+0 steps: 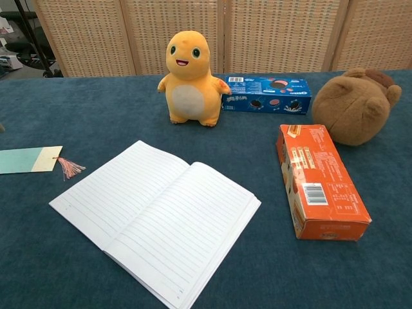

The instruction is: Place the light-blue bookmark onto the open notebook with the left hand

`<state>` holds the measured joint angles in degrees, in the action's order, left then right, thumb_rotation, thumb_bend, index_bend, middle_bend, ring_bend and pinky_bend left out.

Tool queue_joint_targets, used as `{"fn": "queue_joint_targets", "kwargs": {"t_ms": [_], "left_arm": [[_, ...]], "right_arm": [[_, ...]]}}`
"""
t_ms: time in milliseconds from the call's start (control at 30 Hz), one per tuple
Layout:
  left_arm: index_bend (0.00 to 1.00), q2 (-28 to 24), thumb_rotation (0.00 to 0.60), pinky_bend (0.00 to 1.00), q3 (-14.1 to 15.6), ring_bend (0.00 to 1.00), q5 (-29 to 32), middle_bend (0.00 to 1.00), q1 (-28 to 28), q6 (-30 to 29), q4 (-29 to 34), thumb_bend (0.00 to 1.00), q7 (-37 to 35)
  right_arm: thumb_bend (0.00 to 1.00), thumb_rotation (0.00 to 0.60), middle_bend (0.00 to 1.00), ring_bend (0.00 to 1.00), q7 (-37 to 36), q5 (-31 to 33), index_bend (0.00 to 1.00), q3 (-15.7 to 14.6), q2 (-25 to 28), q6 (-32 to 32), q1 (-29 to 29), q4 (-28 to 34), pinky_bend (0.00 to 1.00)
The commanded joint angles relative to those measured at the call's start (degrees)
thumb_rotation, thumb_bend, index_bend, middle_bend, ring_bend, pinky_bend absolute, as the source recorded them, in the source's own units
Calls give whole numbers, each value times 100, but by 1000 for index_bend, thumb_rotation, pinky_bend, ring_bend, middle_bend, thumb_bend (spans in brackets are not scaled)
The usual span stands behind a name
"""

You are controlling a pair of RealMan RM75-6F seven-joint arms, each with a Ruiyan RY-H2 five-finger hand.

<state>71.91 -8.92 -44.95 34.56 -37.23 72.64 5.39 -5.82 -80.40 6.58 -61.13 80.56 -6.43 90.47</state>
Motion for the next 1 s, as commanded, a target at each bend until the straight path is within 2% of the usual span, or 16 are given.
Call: {"fn": "queue_joint_targets", "kwargs": {"t_ms": [33, 467, 733, 833, 900, 1000], "left_arm": [[291, 91, 600, 0, 38, 0, 83, 0, 47, 16, -83, 155, 51], [293, 459, 600, 0, 211, 0, 531, 0, 241, 59, -376, 156, 391], [331, 636, 600, 0, 267, 0, 839, 0, 339, 22, -509, 160, 568], [413, 676, 600, 0, 289, 0, 886, 0, 355, -4, -526, 165, 620], [519, 698, 600, 0, 283, 0, 922, 0, 362, -30, -529, 182, 629], [617, 713, 600, 0, 282, 0, 991, 0, 359, -88, -509, 208, 653]], "right_arm": [[0, 600, 0, 0, -37, 4, 0, 5, 14, -11, -3, -7, 0], [0, 600, 0, 0, -245, 34, 0, 25, 74, -60, -7, -55, 0], [0, 600, 0, 0, -318, 36, 0, 28, 86, -83, -14, -88, 0], [0, 600, 0, 0, -339, 39, 0, 30, 90, -90, -16, -98, 0], [0, 600, 0, 0, -354, 41, 0, 31, 94, -90, -15, -100, 0], [0, 600, 0, 0, -370, 42, 0, 32, 96, -90, -13, -104, 0]]}}
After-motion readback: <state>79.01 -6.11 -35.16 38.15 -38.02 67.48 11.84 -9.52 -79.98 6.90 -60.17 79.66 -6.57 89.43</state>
